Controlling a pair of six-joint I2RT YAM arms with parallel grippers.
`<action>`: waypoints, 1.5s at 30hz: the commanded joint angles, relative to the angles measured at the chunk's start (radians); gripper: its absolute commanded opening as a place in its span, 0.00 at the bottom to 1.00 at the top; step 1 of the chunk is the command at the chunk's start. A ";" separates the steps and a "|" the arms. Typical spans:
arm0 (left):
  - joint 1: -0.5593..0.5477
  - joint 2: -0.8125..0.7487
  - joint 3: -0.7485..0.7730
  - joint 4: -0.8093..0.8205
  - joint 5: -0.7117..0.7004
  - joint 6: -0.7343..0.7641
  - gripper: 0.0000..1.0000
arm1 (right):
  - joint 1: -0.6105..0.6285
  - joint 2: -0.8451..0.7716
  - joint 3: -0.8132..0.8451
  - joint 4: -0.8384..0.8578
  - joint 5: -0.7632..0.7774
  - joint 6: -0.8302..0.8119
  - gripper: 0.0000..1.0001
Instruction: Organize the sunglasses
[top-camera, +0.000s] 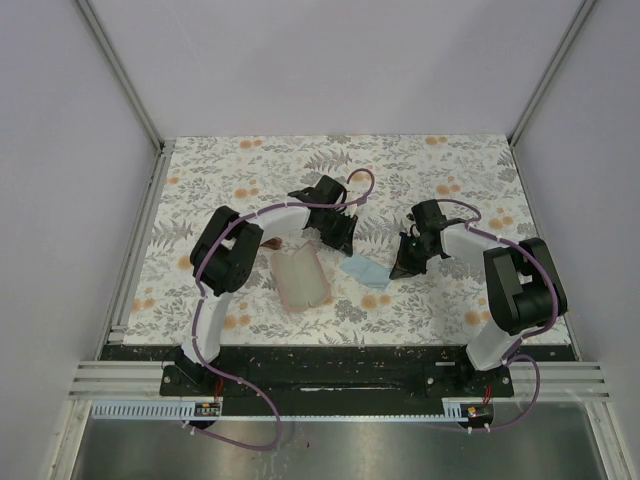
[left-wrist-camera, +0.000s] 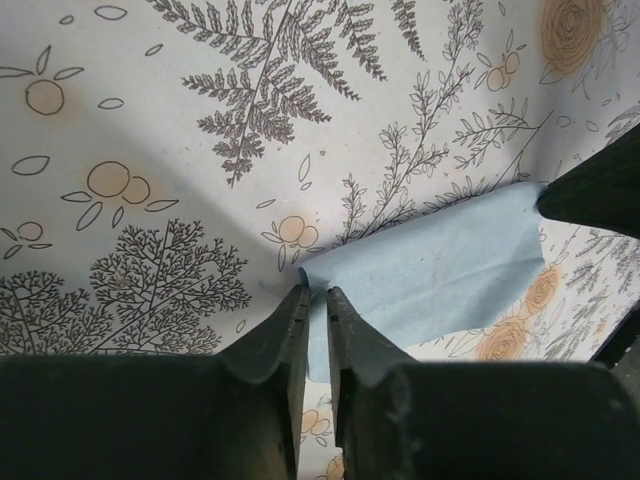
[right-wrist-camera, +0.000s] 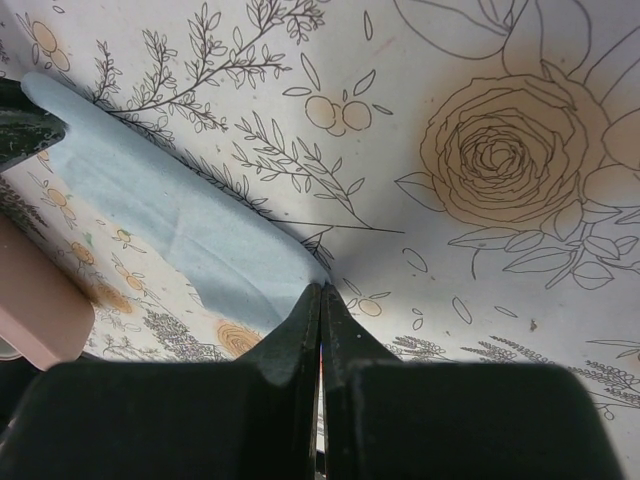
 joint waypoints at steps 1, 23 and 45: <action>0.003 0.031 0.023 -0.033 0.005 -0.016 0.25 | 0.005 -0.016 0.038 -0.019 0.019 -0.011 0.00; -0.018 0.085 0.057 -0.012 -0.043 -0.002 0.44 | 0.005 -0.034 0.039 -0.031 0.005 -0.014 0.00; -0.018 0.071 0.017 -0.058 0.009 0.028 0.00 | 0.005 -0.027 0.044 -0.031 0.007 -0.014 0.00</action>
